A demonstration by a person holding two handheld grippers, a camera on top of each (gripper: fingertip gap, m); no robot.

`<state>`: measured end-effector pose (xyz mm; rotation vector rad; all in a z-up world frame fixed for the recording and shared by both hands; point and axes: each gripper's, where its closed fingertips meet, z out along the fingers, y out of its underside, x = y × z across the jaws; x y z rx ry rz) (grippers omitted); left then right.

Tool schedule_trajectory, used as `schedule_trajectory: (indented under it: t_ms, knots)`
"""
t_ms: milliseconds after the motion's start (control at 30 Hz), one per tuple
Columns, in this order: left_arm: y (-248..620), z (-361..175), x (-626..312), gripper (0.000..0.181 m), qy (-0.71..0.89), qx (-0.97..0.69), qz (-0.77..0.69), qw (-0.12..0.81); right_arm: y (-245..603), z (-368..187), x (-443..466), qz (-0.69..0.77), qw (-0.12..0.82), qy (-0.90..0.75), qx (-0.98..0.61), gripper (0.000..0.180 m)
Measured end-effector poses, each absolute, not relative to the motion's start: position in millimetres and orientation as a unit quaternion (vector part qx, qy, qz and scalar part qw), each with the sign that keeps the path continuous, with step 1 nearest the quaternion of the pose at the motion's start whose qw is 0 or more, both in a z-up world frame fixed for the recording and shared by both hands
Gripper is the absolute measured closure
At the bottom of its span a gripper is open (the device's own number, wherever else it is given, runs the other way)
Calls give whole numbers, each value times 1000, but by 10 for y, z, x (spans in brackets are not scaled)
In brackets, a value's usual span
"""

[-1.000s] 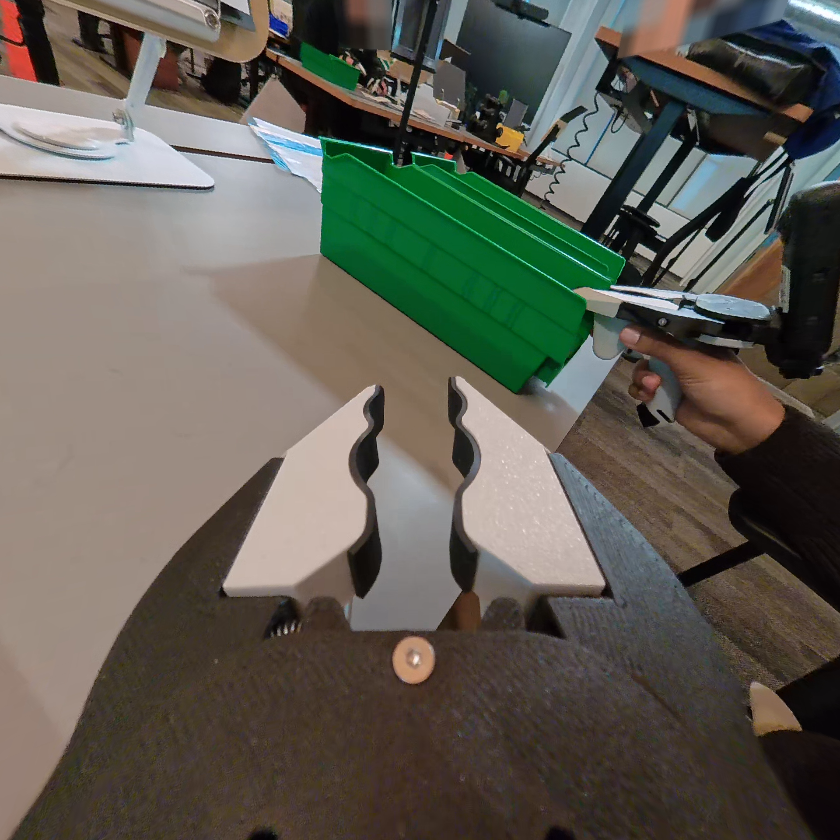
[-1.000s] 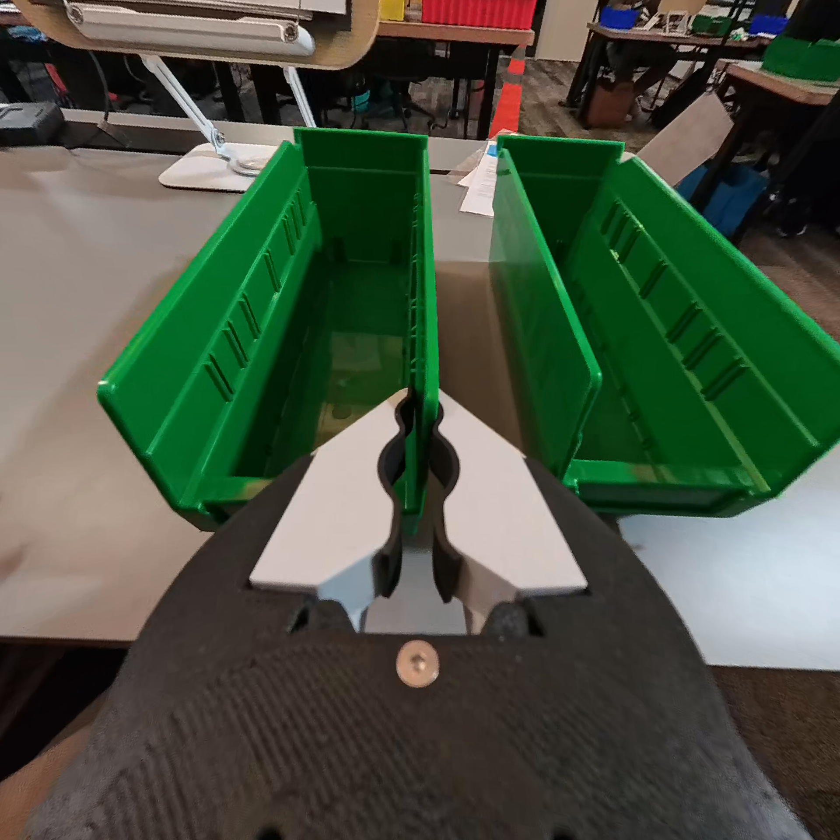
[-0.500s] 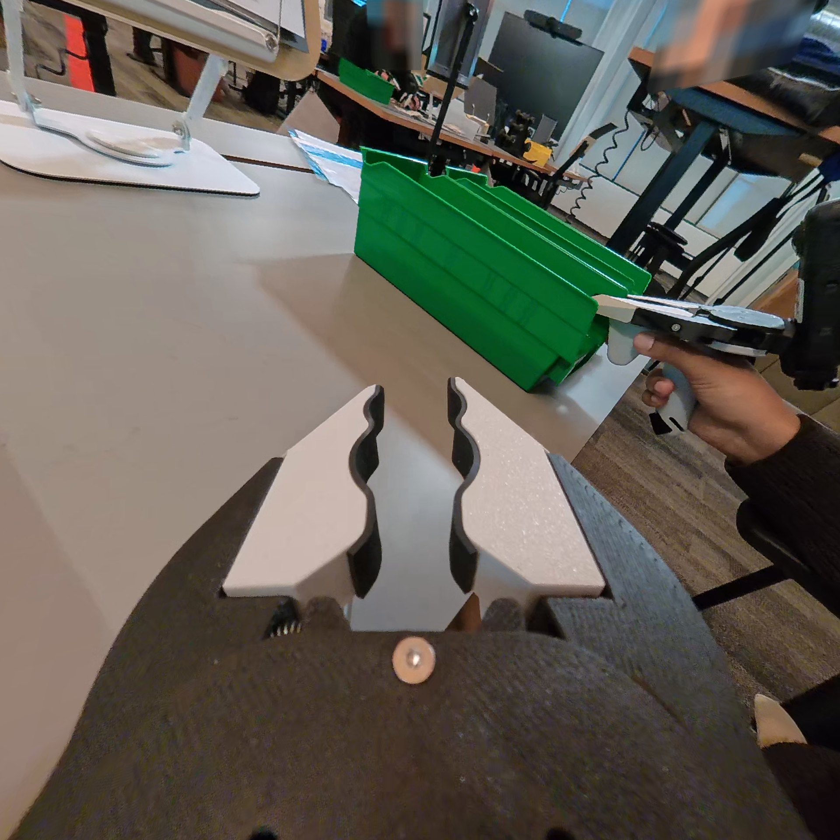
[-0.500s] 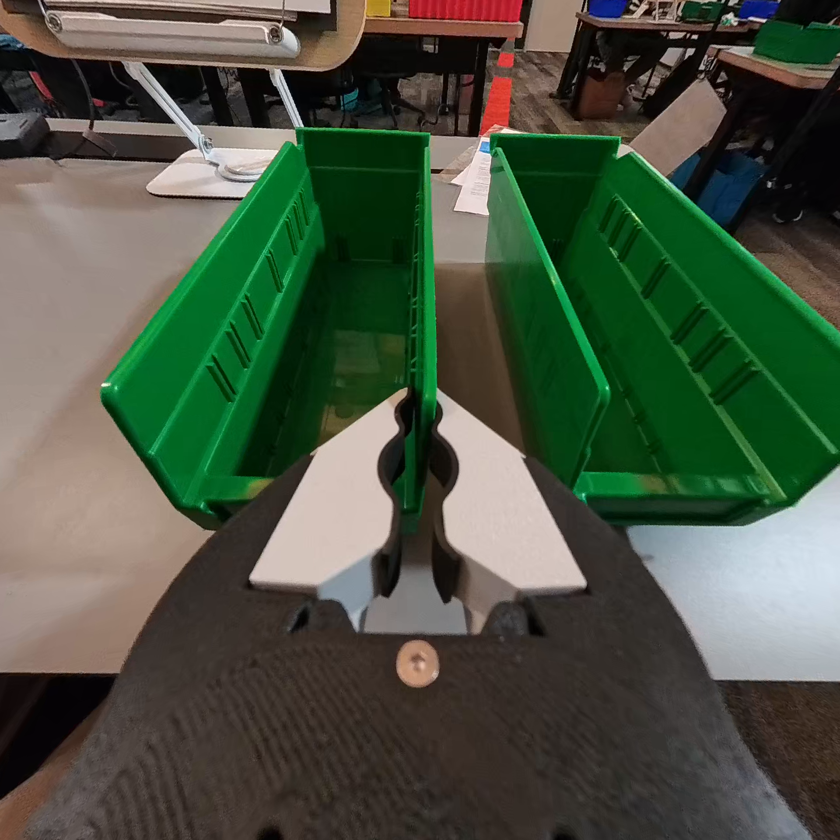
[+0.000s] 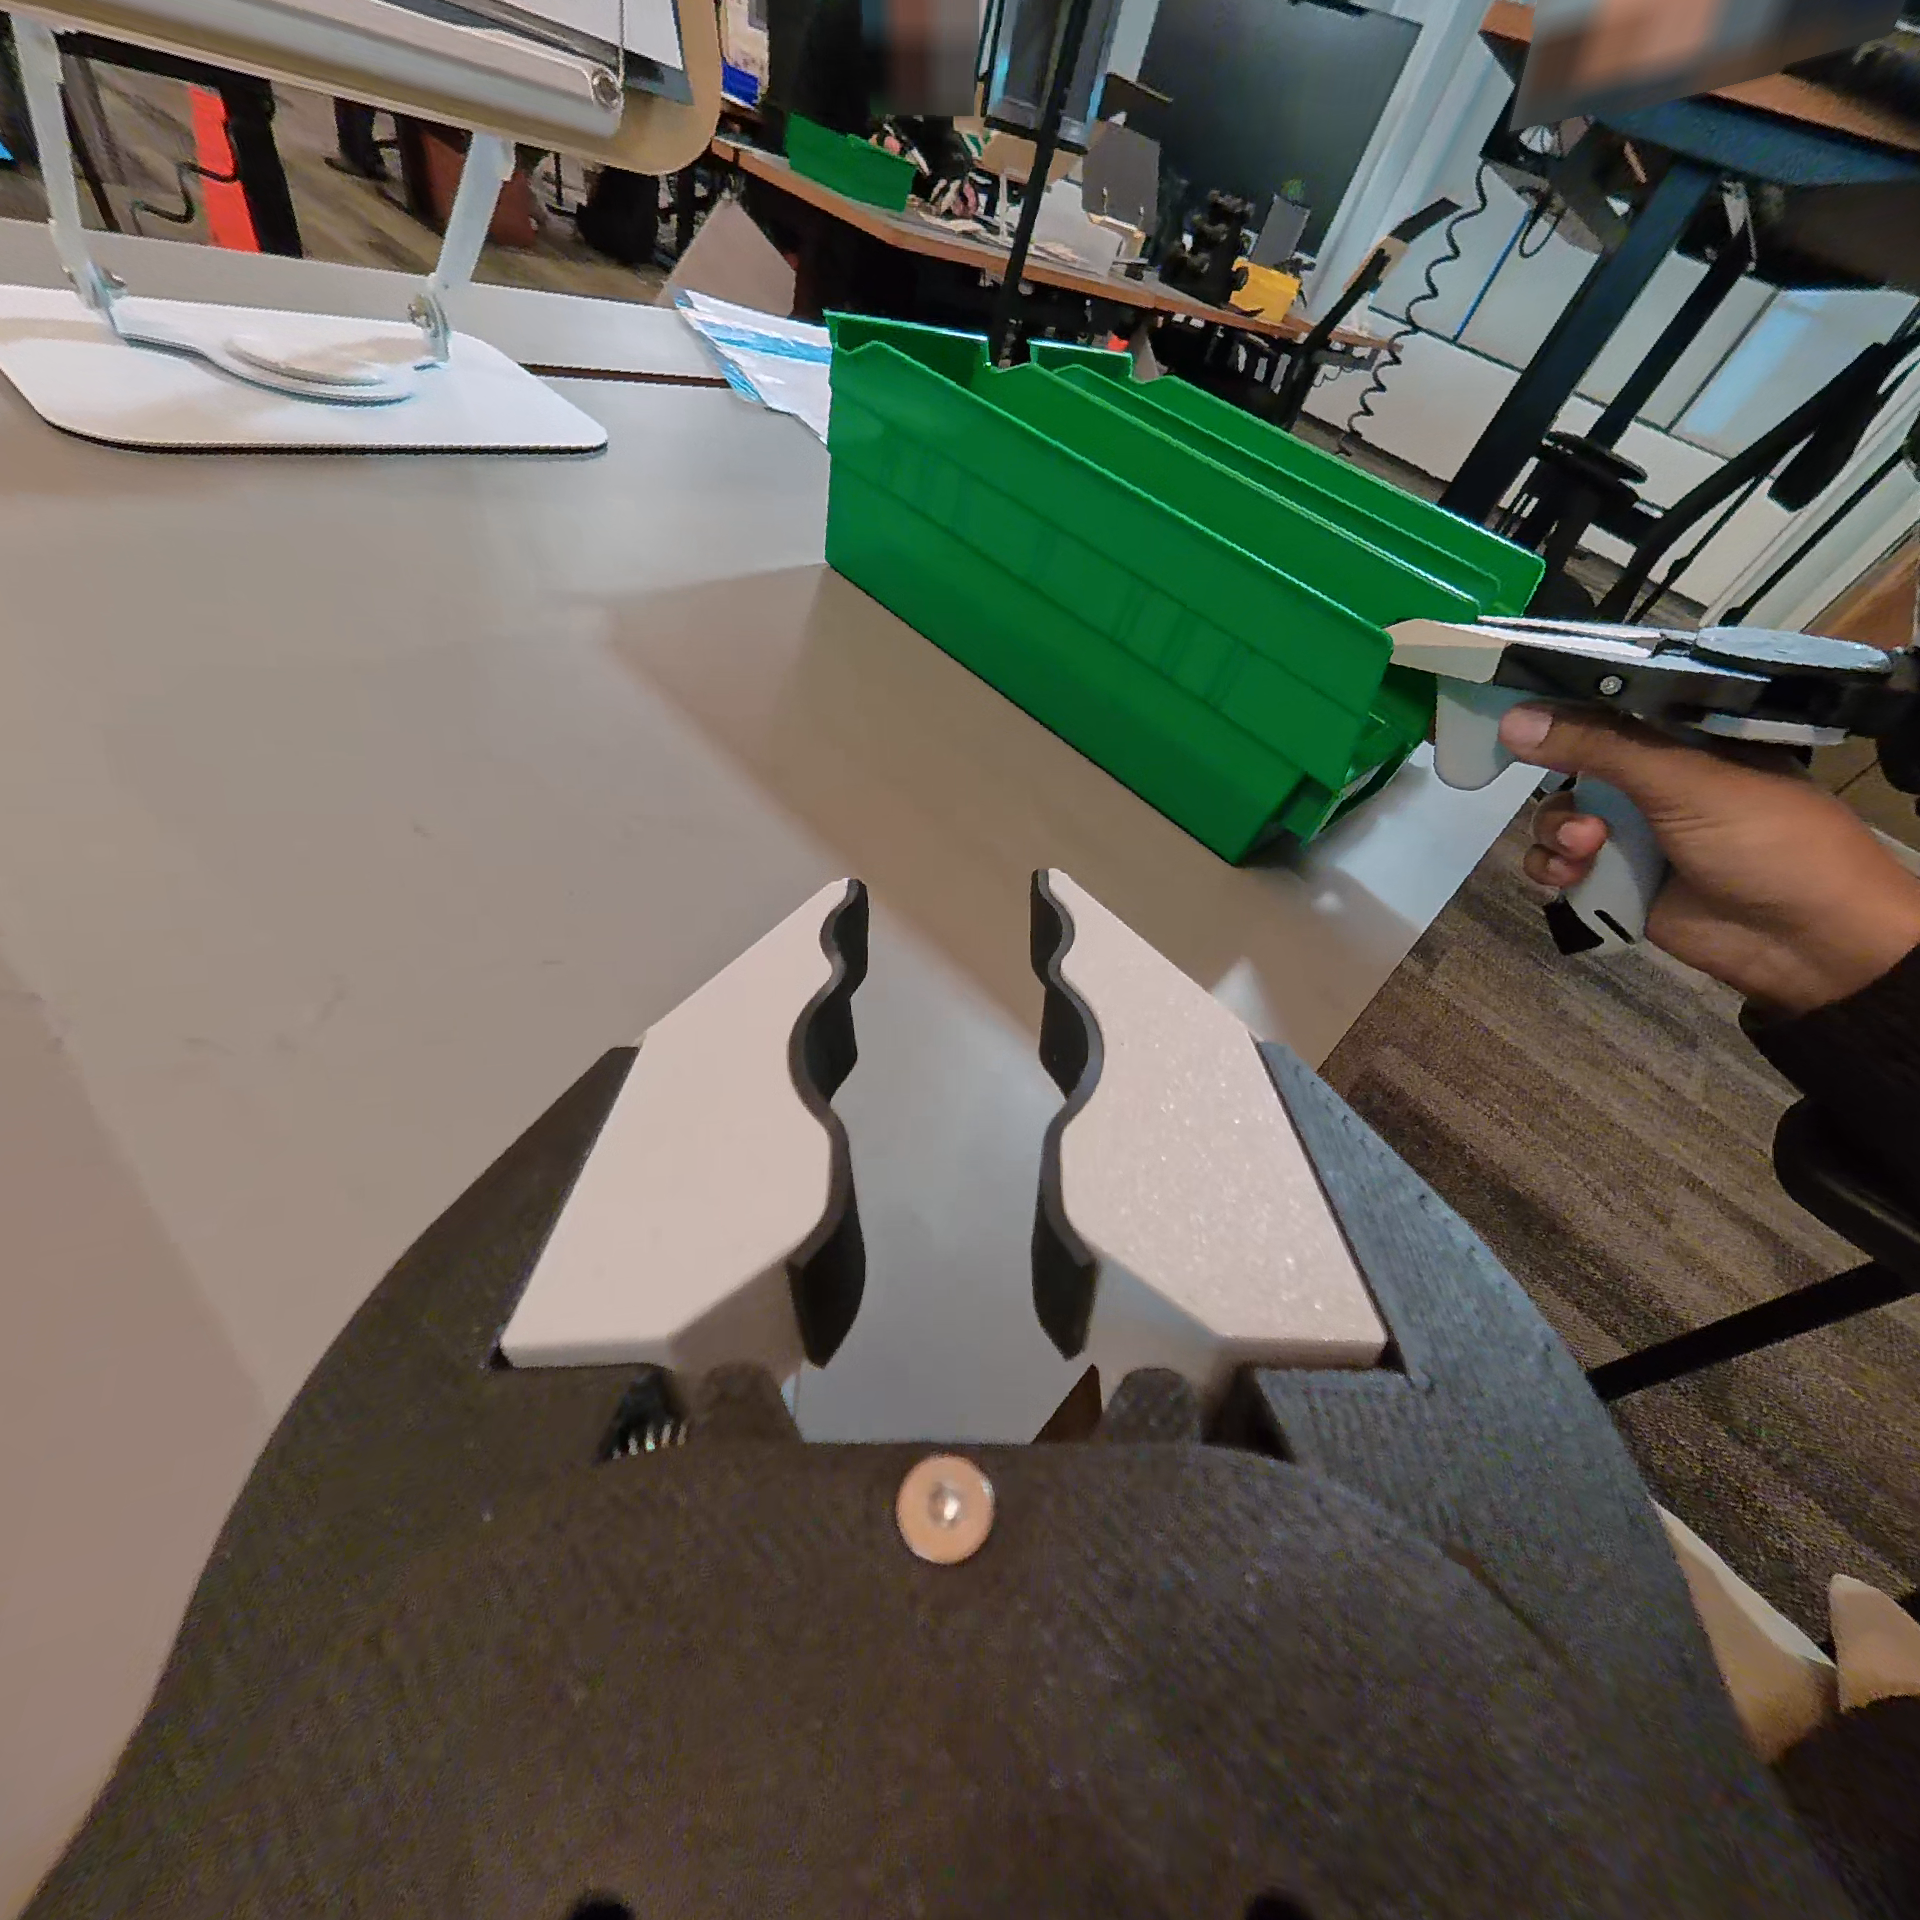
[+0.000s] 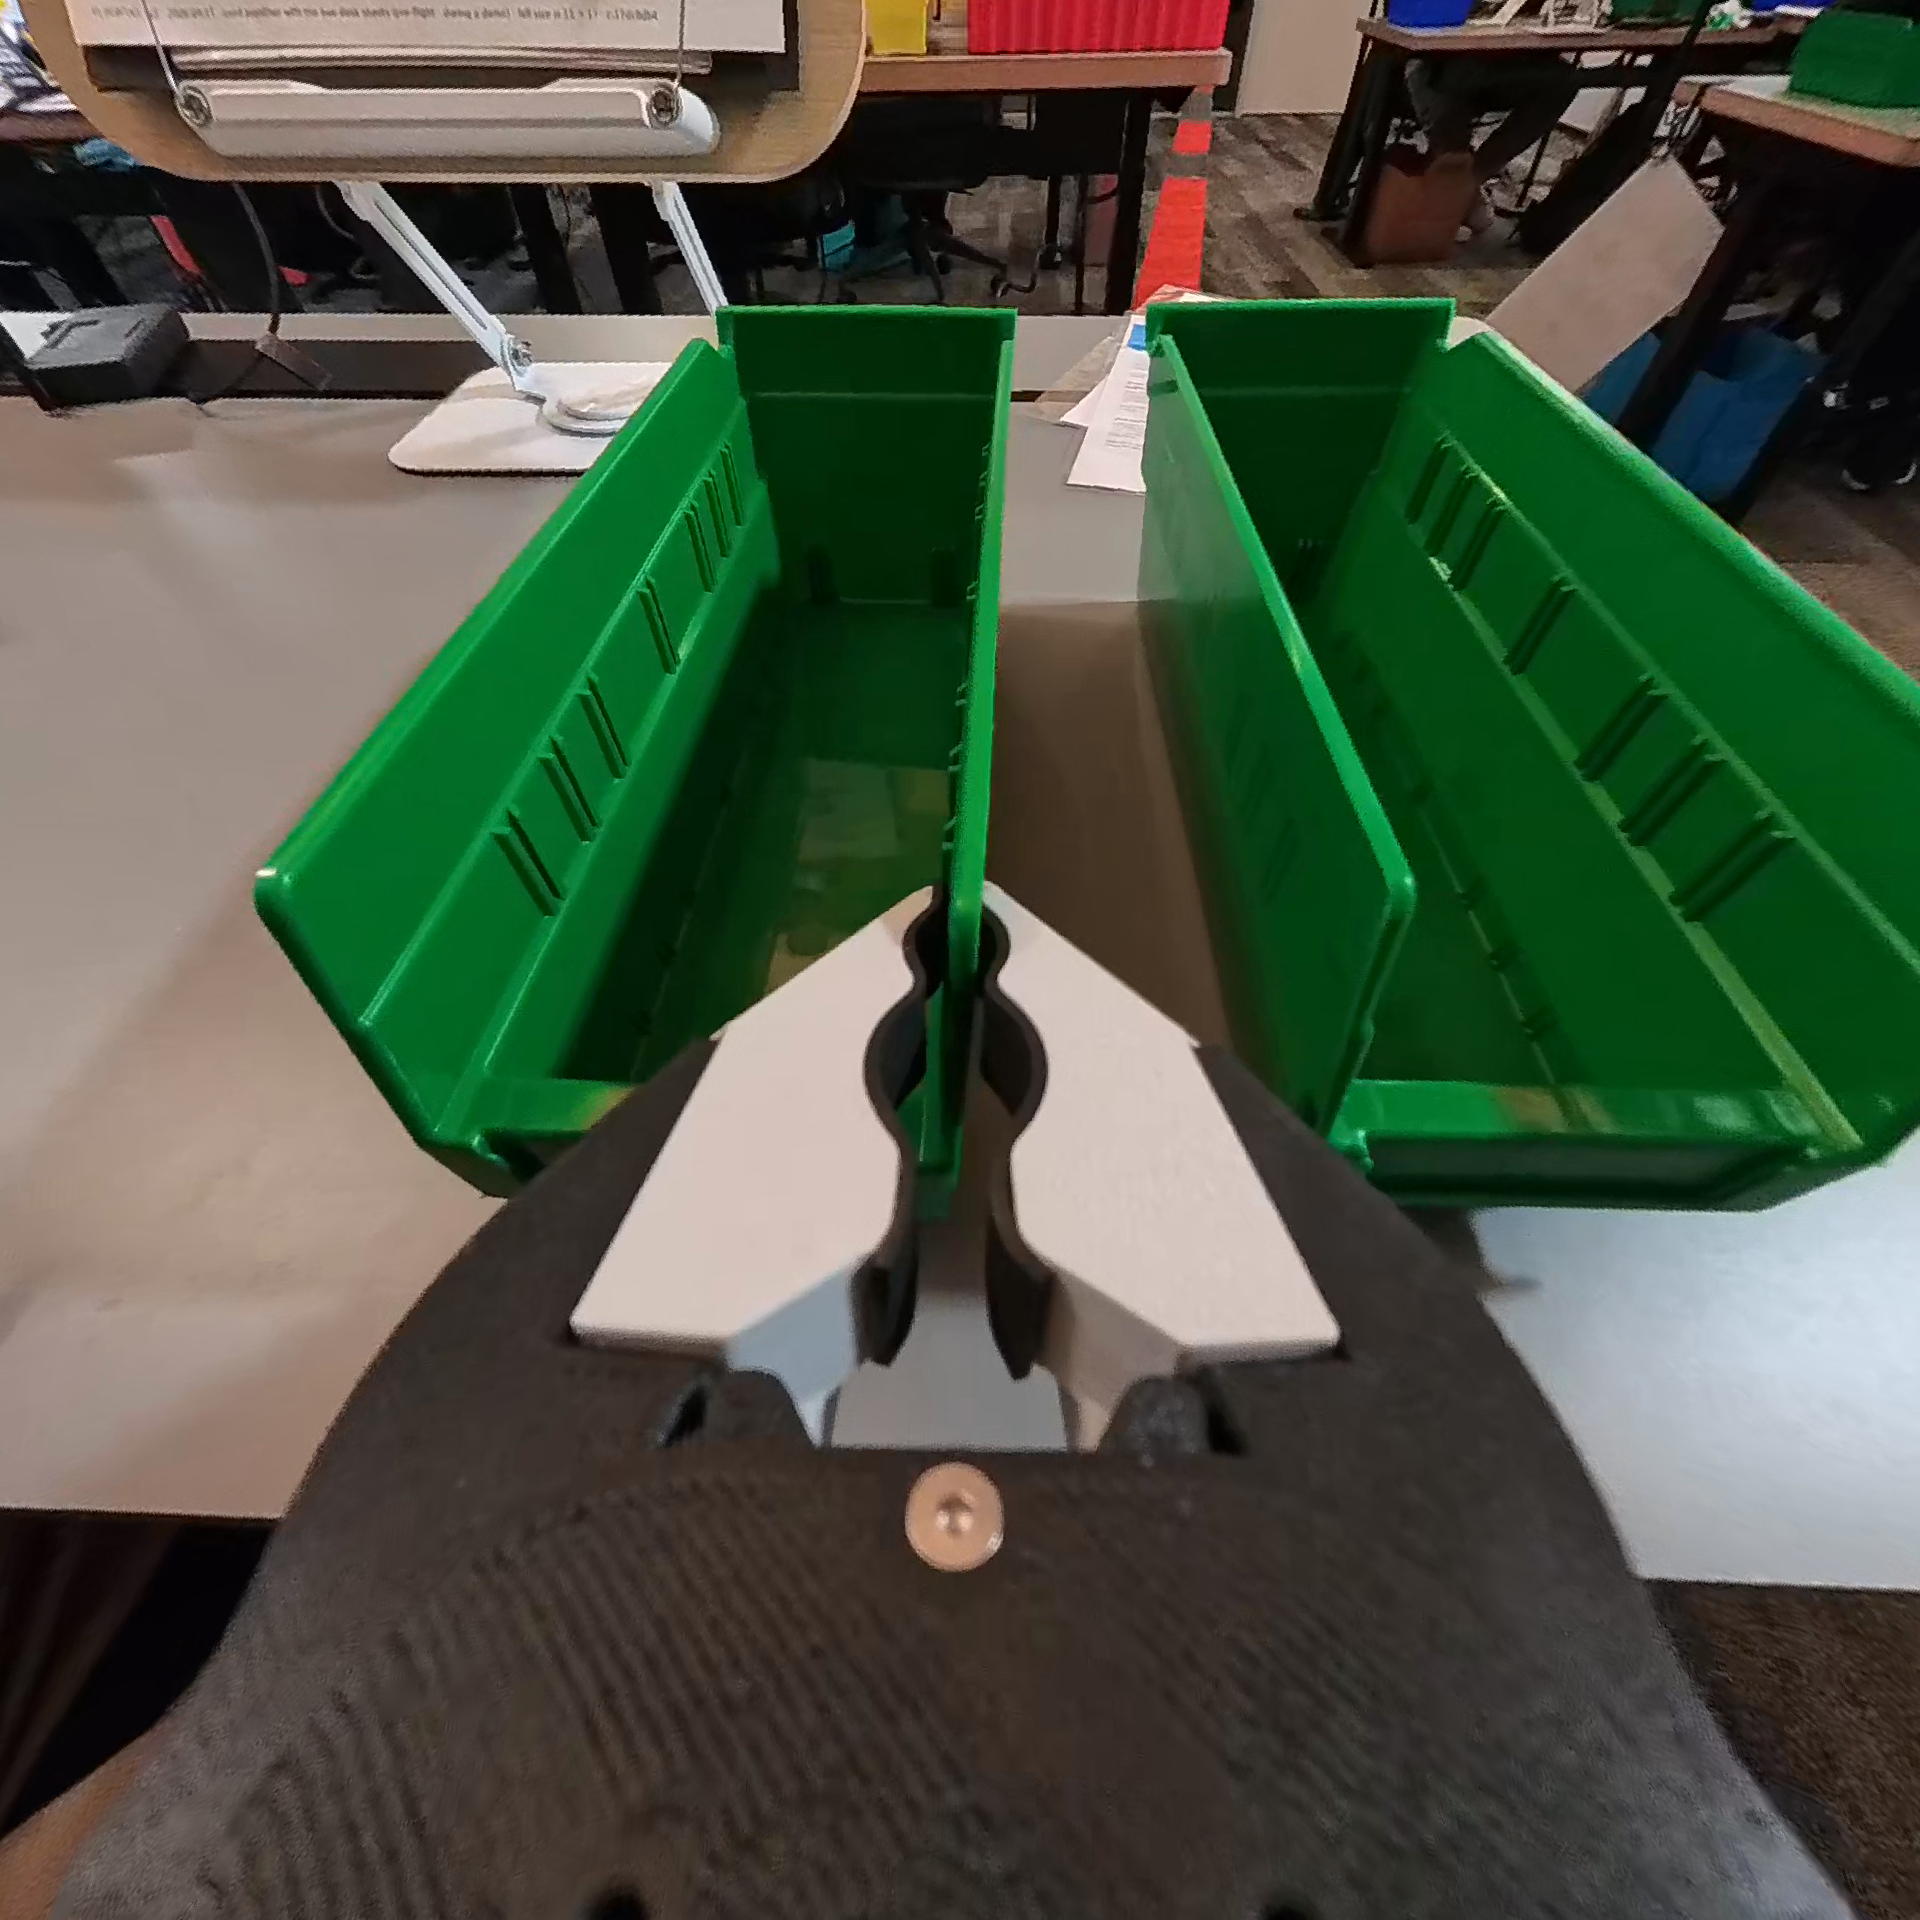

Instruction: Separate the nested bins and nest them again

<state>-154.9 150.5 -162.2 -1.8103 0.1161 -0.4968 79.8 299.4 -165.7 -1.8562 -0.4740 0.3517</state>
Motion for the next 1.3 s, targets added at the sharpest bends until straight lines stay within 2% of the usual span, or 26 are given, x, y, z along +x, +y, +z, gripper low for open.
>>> schedule_trajectory:
  t_ms: [33,1133,1167,1233,1300]
  knots:
    - [1505,-1621,-1551,151,49,-778,-213,590,2991,-1657,791,154,561,-202,-788,178]
    - [1516,-1679,-1567,151,37,-784,-223,578,3001,-1659,791,155,555,-216,-788,178]
    - [1516,-1678,-1568,151,37,-784,-222,578,3016,-1653,833,138,559,-208,-790,169]
    - [1516,-1676,-1573,151,37,-784,-223,578,3031,-1556,925,92,583,-197,-783,139]
    - [1519,-1681,-1580,151,36,-784,-222,578,2990,-1395,934,61,618,-202,-757,132]
